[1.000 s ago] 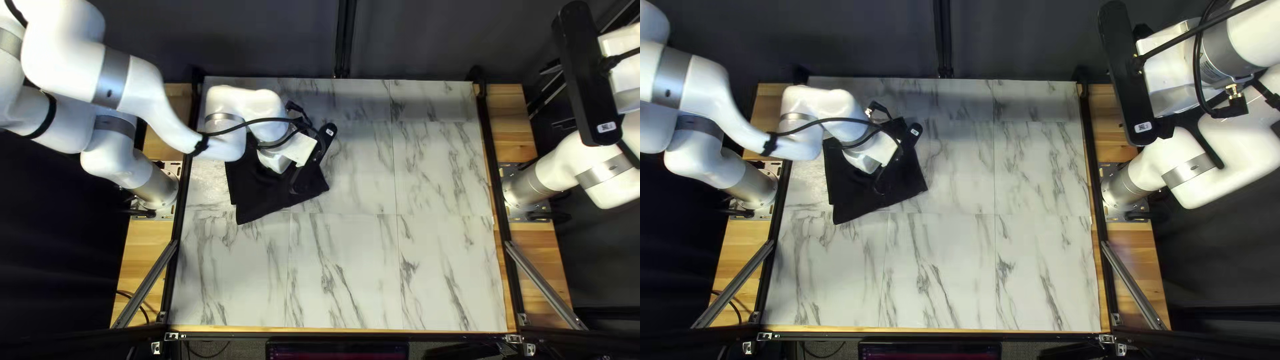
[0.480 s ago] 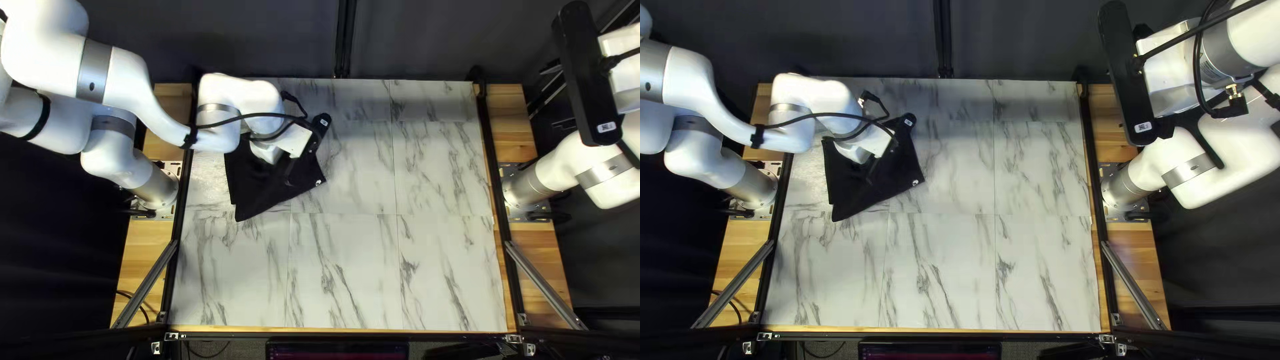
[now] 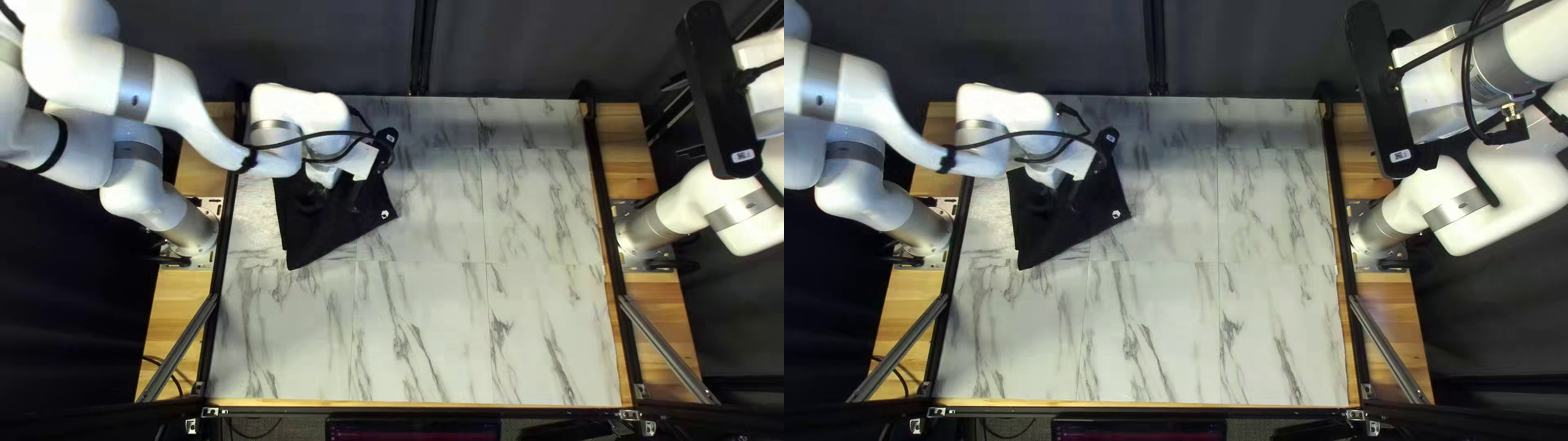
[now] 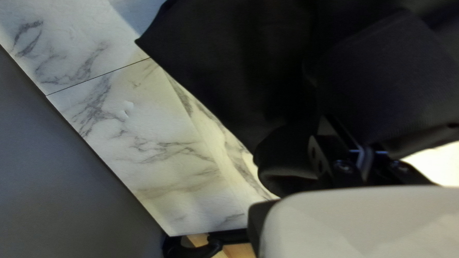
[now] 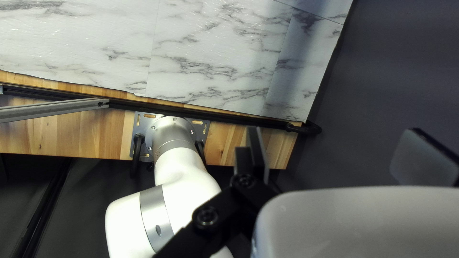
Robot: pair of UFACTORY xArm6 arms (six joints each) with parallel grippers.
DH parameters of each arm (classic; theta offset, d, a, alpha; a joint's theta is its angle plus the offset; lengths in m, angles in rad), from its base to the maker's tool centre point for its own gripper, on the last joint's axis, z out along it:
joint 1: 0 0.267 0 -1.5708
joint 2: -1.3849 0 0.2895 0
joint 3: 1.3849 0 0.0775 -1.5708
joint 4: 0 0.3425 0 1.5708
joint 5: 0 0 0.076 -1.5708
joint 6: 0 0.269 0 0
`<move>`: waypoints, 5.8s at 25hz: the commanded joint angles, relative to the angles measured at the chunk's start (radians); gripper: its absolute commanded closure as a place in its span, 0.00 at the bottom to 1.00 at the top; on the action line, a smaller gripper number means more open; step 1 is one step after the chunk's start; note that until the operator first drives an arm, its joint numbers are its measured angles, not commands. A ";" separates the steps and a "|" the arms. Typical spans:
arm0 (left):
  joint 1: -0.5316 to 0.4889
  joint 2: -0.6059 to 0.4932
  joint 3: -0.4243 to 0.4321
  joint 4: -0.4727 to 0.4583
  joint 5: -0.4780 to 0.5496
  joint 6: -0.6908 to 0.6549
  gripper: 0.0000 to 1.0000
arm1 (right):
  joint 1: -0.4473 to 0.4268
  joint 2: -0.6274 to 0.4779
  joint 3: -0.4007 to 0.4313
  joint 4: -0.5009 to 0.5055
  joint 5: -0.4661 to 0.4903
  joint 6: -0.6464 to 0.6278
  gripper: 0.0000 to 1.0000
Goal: Fold t-shirt
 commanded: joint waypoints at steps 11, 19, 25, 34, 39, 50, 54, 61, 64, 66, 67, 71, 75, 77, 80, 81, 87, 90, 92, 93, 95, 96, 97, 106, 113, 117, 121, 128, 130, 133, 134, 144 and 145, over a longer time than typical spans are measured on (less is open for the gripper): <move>-0.013 0.076 -0.055 0.135 0.063 -0.235 1.00 | 0.000 0.000 0.000 0.000 0.000 0.000 0.00; -0.019 0.169 -0.099 0.181 0.085 -0.309 1.00 | 0.000 0.000 0.000 0.000 0.000 0.000 0.00; -0.001 0.116 -0.038 0.159 0.058 -0.304 0.00 | 0.000 0.000 0.000 0.000 0.000 0.000 0.00; -0.061 -0.091 0.064 0.127 0.093 -0.349 0.00 | 0.000 0.000 0.000 0.000 0.000 0.000 0.00; -0.099 -0.189 0.171 0.084 0.025 -0.362 0.00 | 0.000 0.000 0.000 0.000 0.000 0.000 0.00; -0.003 -0.248 0.305 -0.283 -0.167 0.139 0.00 | 0.000 0.000 0.000 0.000 0.000 0.000 0.00; 0.036 -0.212 0.318 -0.288 -0.170 0.168 0.02 | 0.000 0.000 0.000 0.000 0.000 0.000 0.00; 0.032 -0.211 0.310 -0.261 -0.127 0.114 1.00 | 0.000 0.000 0.000 0.000 0.000 0.000 0.00; 0.018 -0.232 0.302 -0.252 -0.092 0.091 1.00 | 0.000 0.000 0.000 0.000 0.000 0.000 0.00; 0.009 -0.256 0.299 -0.247 -0.059 0.079 1.00 | 0.000 0.000 0.000 0.000 0.000 0.000 0.00; 0.003 -0.279 0.298 -0.243 -0.031 0.070 1.00 | 0.000 0.000 0.000 0.000 0.000 0.000 0.00; -0.019 -0.358 0.278 -0.220 0.085 0.031 1.00 | 0.000 0.000 0.000 0.000 0.000 0.000 0.00; -0.043 -0.380 0.220 -0.193 0.197 -0.009 1.00 | 0.000 0.000 0.000 0.000 0.000 0.000 0.00; -0.047 -0.356 0.186 -0.183 0.229 -0.014 1.00 | 0.000 0.000 0.000 0.000 0.000 0.000 0.00; -0.039 -0.303 0.132 -0.163 0.272 -0.014 1.00 | 0.000 0.000 0.000 0.000 0.000 0.000 0.00; -0.031 -0.276 0.110 -0.152 0.289 -0.013 1.00 | 0.000 0.000 0.000 0.000 0.000 0.000 0.00; -0.006 -0.157 0.080 -0.115 0.278 -0.028 1.00 | 0.000 0.000 0.000 0.000 0.000 0.000 0.00; 0.005 -0.096 0.086 -0.121 0.241 -0.005 1.00 | 0.000 0.000 0.000 0.000 0.000 0.000 0.00; 0.013 -0.089 0.086 -0.133 0.244 0.023 0.00 | 0.000 0.000 0.000 0.000 0.000 0.000 0.00; 0.013 -0.095 0.084 -0.137 0.252 0.027 0.00 | 0.000 0.000 0.000 0.000 0.000 0.000 0.00; 0.010 -0.128 0.079 -0.146 0.276 0.028 0.00 | 0.000 0.000 0.000 0.000 0.000 0.000 0.00; 0.006 -0.149 0.075 -0.150 0.285 0.025 0.00 | 0.000 0.000 0.000 0.000 0.000 0.000 0.00; 0.002 -0.162 0.069 -0.152 0.289 0.020 0.00 | 0.000 0.000 0.000 0.000 0.000 0.000 0.00; 0.030 -0.138 0.034 -0.170 0.205 0.013 0.00 | 0.000 0.000 0.000 0.000 0.000 0.000 0.00; 0.042 -0.171 0.072 -0.238 0.155 -0.055 0.00 | 0.000 0.000 0.000 0.000 0.000 0.000 0.00; 0.081 -0.234 0.164 -0.370 0.029 0.056 0.00 | 0.000 0.000 0.000 0.000 0.000 0.000 0.00; 0.128 -0.218 0.215 -0.551 -0.078 0.266 0.00 | 0.000 0.000 0.000 0.000 0.000 0.000 0.00; 0.179 -0.242 0.294 -0.677 -0.111 0.400 0.00 | 0.000 0.000 0.000 0.000 0.000 0.000 0.00; 0.175 -0.298 0.330 -0.646 -0.099 0.343 0.00 | 0.000 0.000 0.000 0.000 0.000 0.000 0.00; 0.141 -0.362 0.372 -0.604 -0.104 0.242 0.00 | 0.000 0.000 0.000 0.000 0.000 0.000 0.00; 0.119 -0.354 0.379 -0.608 -0.128 0.225 0.00 | 0.000 0.000 0.000 0.000 0.000 0.000 0.00; -0.203 -0.360 0.295 -0.351 -0.220 -0.239 0.00 | 0.000 0.000 0.000 0.000 0.000 0.000 0.00; -0.218 -0.346 0.286 -0.325 -0.232 -0.263 0.00 | 0.000 0.000 0.000 0.000 0.000 0.000 0.00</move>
